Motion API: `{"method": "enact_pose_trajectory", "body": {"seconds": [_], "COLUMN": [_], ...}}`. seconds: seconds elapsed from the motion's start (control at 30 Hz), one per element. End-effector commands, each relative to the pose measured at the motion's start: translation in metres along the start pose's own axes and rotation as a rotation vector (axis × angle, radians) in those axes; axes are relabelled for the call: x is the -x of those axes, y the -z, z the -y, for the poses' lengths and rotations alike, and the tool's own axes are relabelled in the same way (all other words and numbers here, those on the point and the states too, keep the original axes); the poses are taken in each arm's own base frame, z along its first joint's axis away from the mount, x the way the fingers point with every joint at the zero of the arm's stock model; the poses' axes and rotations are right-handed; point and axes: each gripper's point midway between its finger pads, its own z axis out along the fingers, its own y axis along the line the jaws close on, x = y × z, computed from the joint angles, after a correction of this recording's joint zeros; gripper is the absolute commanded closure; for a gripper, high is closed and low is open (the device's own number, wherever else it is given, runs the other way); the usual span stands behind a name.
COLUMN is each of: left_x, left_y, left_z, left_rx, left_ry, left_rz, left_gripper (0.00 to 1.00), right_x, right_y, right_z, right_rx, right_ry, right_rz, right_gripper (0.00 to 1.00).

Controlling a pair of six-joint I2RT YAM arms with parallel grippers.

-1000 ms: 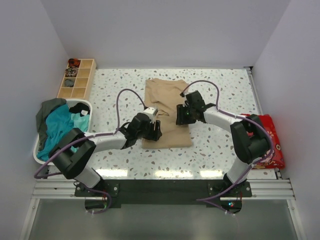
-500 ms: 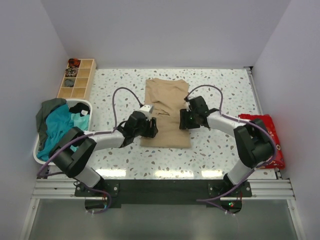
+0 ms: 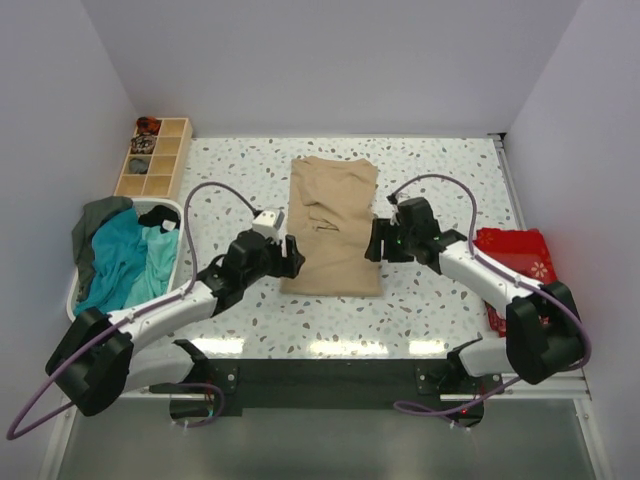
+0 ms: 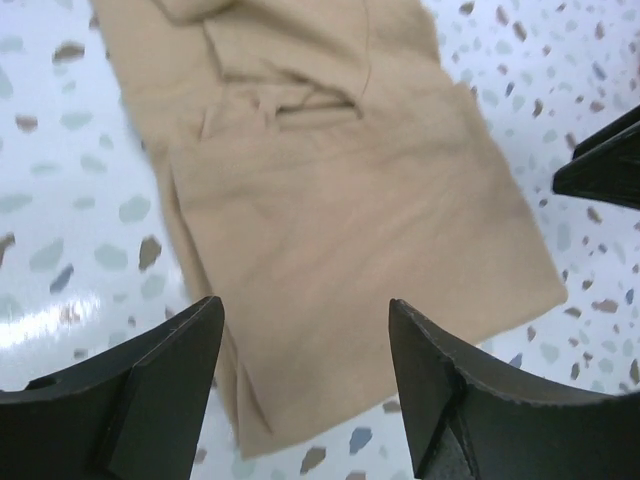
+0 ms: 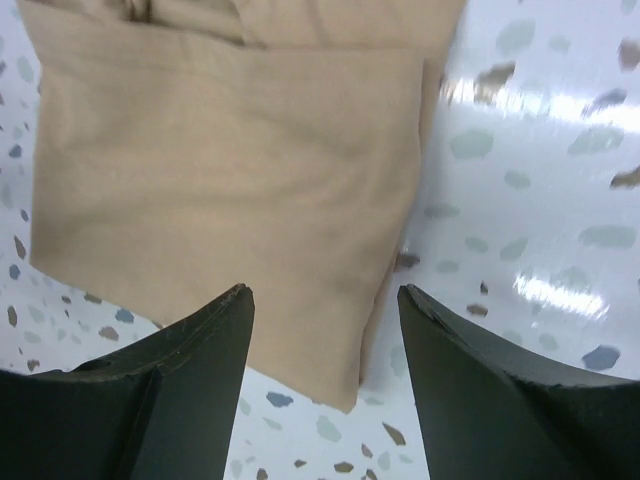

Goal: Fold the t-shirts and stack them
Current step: Grab one side of the 2/3 rectangular tshirt with both arms

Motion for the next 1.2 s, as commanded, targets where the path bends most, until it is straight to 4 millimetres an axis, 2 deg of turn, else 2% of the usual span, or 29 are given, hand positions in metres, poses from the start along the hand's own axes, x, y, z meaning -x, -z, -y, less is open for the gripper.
{"method": "enact_pose_trajectory", "body": {"seconds": [0.0,0.2,0.5,0.57,0.73,0.87,0.97,1.0,1.07,1.1,1.13,1.17], "left_x": [-0.062,-0.08,-0.105,-0.109,-0.13,-0.135,-0.14,-0.142,-0.143,-0.144,-0.145,-0.145], "left_y": [0.02,0.03,0.026,0.024,0.022,0.021,0.021,0.021,0.02,0.02,0.021,0.021], "left_z": [-0.024,-0.026,-0.01,-0.003,-0.004,0.002,0.002,0.001,0.0,0.0,-0.001,-0.001], "left_rx": [0.053,0.03,-0.088,-0.133,-0.156,-0.195,-0.197,-0.192,-0.19,-0.185,-0.183,-0.179], "left_ry": [0.083,0.13,0.169,0.183,0.226,0.246,0.253,0.254,0.255,0.259,0.259,0.262], "left_rz": [-0.104,-0.108,-0.153,-0.164,-0.194,-0.203,-0.216,-0.222,-0.226,-0.231,-0.231,-0.235], "left_gripper": [0.26,0.2,0.19,0.19,0.19,0.21,0.29,0.38,0.51,0.65,0.71,0.79], "right_x": [-0.04,-0.065,-0.1,-0.106,-0.113,-0.119,-0.123,-0.125,-0.126,-0.127,-0.125,-0.126], "right_y": [0.006,0.009,-0.001,-0.004,-0.014,-0.021,-0.025,-0.026,-0.027,-0.027,-0.027,-0.026], "right_z": [0.001,0.002,0.001,0.001,-0.001,-0.003,-0.004,-0.006,-0.007,-0.008,-0.009,-0.009], "right_rx": [0.035,0.067,0.106,0.112,0.138,0.155,0.171,0.181,0.196,0.201,0.205,0.208], "right_ry": [-0.107,-0.161,-0.238,-0.255,-0.287,-0.312,-0.325,-0.335,-0.339,-0.339,-0.338,-0.336], "right_rz": [-0.069,-0.096,-0.194,-0.214,-0.23,-0.246,-0.257,-0.265,-0.262,-0.264,-0.255,-0.253], "right_gripper": [0.36,0.34,0.32,0.32,0.32,0.32,0.38,0.42,0.62,0.7,0.82,0.87]}}
